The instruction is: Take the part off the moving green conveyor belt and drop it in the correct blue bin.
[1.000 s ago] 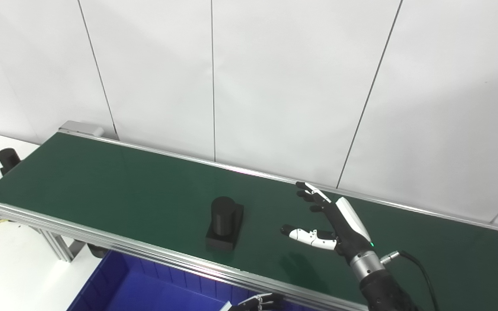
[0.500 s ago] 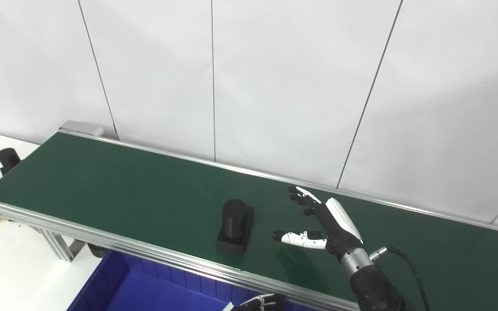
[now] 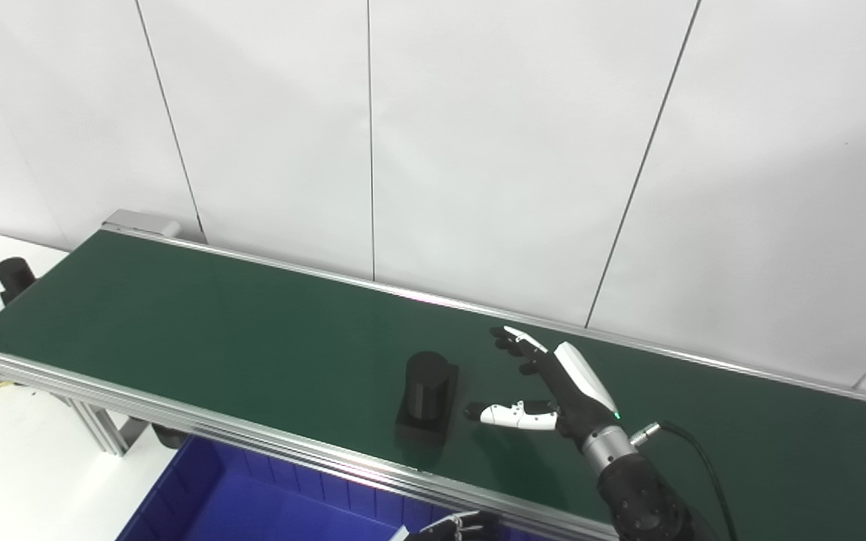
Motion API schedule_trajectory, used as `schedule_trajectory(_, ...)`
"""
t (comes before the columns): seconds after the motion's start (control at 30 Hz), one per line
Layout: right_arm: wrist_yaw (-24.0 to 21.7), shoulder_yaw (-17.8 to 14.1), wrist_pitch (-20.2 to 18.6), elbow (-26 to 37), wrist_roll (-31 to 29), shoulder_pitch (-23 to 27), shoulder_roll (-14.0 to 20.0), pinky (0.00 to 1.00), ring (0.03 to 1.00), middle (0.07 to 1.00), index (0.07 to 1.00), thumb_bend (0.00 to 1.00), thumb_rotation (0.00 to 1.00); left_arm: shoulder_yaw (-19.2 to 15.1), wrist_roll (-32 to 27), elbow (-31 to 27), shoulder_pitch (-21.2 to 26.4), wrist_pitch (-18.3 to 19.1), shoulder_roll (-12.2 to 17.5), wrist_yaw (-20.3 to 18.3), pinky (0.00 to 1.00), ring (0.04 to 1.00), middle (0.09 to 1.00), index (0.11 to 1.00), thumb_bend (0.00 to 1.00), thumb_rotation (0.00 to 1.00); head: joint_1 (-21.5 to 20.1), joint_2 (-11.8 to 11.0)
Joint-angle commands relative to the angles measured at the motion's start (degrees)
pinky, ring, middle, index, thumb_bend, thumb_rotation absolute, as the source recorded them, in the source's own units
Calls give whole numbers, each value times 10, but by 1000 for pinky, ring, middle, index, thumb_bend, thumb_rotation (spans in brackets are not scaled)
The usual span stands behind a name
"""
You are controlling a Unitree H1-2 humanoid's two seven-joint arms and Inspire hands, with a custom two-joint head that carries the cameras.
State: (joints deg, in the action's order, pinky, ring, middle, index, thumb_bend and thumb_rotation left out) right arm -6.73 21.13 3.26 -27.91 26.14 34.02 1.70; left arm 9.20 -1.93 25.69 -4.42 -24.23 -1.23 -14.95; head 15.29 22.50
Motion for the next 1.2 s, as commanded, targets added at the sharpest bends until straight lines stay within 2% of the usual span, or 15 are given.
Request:
schedule_trajectory(0.0,9,2,28,3,0,33,-9,801,883,872,899,765,433,6,5,-13,3,-24,-7,1,670,759,799,826,1000,238,0,0)
schedule_trajectory(0.17,7,6,26,-6,1,36,-12,801,878,872,898,773,441,10,3,-19,0,-23,-8,3,675,759,798,826,1000,218,2,3)
schedule_trajectory(0.67,15,18,28,-24,7,35,-23,775,853,858,886,794,410,16,1,-29,-7,-20,-8,6,662,754,796,823,1000,241,4,9)
schedule_trajectory(0.97,28,23,37,-46,8,32,-28,776,852,852,862,824,352,18,-1,-40,-13,-18,-3,5,673,760,799,826,1000,241,1,16)
schedule_trajectory(1.07,43,24,48,-53,12,30,-29,756,831,829,843,838,303,17,-3,-47,-16,-13,-1,5,676,765,799,827,1000,238,-3,18)
schedule_trajectory(1.13,55,22,55,-57,12,27,-29,707,780,781,800,855,200,17,-2,-49,-17,-15,0,6,677,763,799,830,1000,241,-5,19)
schedule_trajectory(1.17,59,21,57,-59,12,26,-29,702,775,776,796,855,188,17,-1,-48,-17,-17,1,6,677,763,799,831,1000,241,-7,20)
